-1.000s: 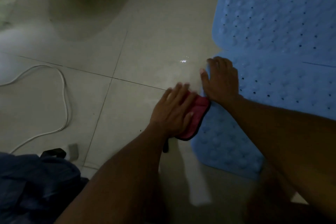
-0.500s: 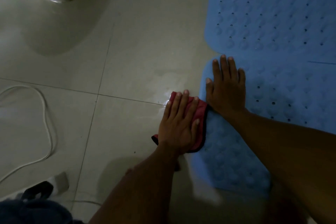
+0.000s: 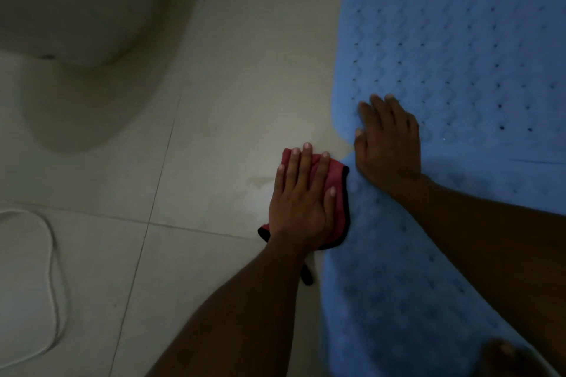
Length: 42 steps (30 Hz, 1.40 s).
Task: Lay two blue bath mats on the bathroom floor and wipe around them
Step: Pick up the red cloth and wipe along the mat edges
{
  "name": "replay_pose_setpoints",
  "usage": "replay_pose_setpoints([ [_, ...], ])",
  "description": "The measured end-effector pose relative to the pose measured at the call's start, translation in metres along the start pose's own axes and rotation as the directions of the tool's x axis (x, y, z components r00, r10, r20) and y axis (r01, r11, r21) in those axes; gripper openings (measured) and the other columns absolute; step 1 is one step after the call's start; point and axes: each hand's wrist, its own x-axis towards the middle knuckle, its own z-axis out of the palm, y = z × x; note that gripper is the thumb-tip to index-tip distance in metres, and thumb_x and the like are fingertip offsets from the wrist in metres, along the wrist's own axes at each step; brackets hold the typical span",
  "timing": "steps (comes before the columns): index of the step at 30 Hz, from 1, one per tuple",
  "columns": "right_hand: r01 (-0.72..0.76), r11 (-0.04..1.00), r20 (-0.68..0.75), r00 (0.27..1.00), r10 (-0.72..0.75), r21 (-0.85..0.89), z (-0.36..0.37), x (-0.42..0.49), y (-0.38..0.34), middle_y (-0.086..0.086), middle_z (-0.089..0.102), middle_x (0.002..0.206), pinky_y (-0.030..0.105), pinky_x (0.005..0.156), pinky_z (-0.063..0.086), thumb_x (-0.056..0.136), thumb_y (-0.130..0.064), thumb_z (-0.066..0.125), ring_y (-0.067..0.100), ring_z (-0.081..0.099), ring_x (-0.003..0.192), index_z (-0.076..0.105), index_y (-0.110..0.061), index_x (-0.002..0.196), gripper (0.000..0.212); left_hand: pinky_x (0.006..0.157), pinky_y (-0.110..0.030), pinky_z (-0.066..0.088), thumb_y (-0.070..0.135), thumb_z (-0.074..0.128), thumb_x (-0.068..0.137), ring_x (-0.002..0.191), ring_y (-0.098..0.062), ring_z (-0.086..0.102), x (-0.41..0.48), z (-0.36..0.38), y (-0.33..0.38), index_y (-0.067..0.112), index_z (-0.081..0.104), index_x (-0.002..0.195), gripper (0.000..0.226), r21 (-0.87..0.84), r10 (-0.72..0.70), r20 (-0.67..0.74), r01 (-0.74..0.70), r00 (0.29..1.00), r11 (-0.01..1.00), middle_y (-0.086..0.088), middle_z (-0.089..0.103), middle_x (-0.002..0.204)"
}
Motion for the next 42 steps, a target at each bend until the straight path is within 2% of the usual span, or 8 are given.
replay_pose_setpoints([
  [5,-0.029,0.999,-0.001,1.000,0.029,0.021,0.011,0.026,0.006,0.011,0.045,0.153,0.049,0.111,0.032,0.096,-0.029,0.042,0.032,0.037,0.144,0.049,-0.013,0.143,0.050,0.127,-0.045,0.005,0.042,0.029,0.105,0.158,-0.027,0.004,0.048,0.001,0.000,0.020,0.024,0.161,0.061,0.009,-0.070,-0.039,0.070,0.997,0.997,-0.010,0.012,0.170],
  [9,-0.034,0.997,0.009,0.999,0.033,0.063,0.019,0.052,0.005,0.011,0.046,0.152,0.049,0.110,0.032,0.096,-0.031,0.043,0.032,0.036,0.144,0.049,-0.013,0.142,0.050,0.127,-0.045,-0.001,0.045,0.017,0.105,0.157,-0.026,-0.008,0.082,0.000,0.002,0.022,0.011,0.163,0.063,0.003,-0.122,-0.008,0.122,0.992,0.993,-0.009,0.000,0.171],
  [16,-0.068,0.996,0.019,0.998,0.067,0.055,0.025,0.055,0.004,0.007,0.043,0.154,0.049,0.112,0.029,0.096,-0.033,0.043,0.028,0.034,0.146,0.046,-0.015,0.145,0.052,0.127,-0.045,-0.005,0.047,0.020,0.104,0.157,-0.027,-0.009,0.099,0.001,0.011,0.021,0.008,0.164,0.066,-0.041,-0.223,-0.006,0.222,0.975,0.974,-0.010,-0.004,0.171],
  [25,-0.080,0.991,0.036,0.996,0.077,0.112,0.022,0.056,0.006,0.006,0.046,0.152,0.048,0.110,0.030,0.094,-0.034,0.046,0.028,0.037,0.144,0.050,-0.016,0.141,0.051,0.126,-0.048,-0.006,0.054,0.017,0.103,0.156,-0.030,-0.014,0.095,-0.001,0.015,0.017,0.001,0.163,0.072,0.012,-0.195,0.061,0.194,0.979,0.981,-0.014,-0.011,0.169],
  [30,-0.063,0.994,0.042,0.997,0.060,0.087,0.019,0.074,0.012,0.009,0.047,0.150,0.048,0.102,0.036,0.092,-0.032,0.045,0.031,0.042,0.138,0.050,-0.014,0.141,0.053,0.126,-0.046,-0.008,0.052,0.014,0.104,0.156,-0.029,-0.013,0.117,-0.005,0.005,0.020,0.001,0.163,0.069,0.036,-0.135,0.064,0.133,0.989,0.991,-0.012,-0.009,0.170],
  [34,-0.067,0.995,0.086,0.994,0.061,0.069,0.021,0.108,0.020,0.011,0.040,0.156,0.051,0.109,0.032,0.094,-0.035,0.039,0.034,0.035,0.144,0.044,-0.012,0.147,0.058,0.125,-0.043,-0.011,0.050,0.013,0.105,0.156,-0.026,-0.017,0.141,-0.013,-0.002,0.023,-0.001,0.163,0.066,0.024,-0.103,0.094,0.102,0.990,0.995,-0.009,-0.013,0.170],
  [37,-0.096,0.992,0.117,0.989,0.087,0.076,0.025,0.136,0.038,0.011,0.035,0.159,0.055,0.114,0.028,0.093,-0.039,0.035,0.033,0.027,0.149,0.040,-0.013,0.149,0.062,0.126,-0.043,-0.009,0.051,0.015,0.105,0.156,-0.027,-0.014,0.171,-0.013,-0.004,0.025,0.002,0.164,0.065,0.026,-0.102,0.082,0.100,0.991,0.995,-0.007,-0.010,0.171],
  [42,-0.045,0.998,0.209,0.977,0.034,0.049,0.039,0.182,0.054,0.007,0.027,0.163,0.057,0.117,0.024,0.092,-0.047,0.028,0.031,0.021,0.151,0.035,-0.017,0.151,0.066,0.126,-0.043,-0.007,0.053,0.017,0.105,0.157,-0.026,-0.011,0.232,-0.015,-0.010,0.028,0.008,0.163,0.064,-0.005,-0.091,0.027,0.091,0.996,0.996,-0.006,-0.005,0.171],
])
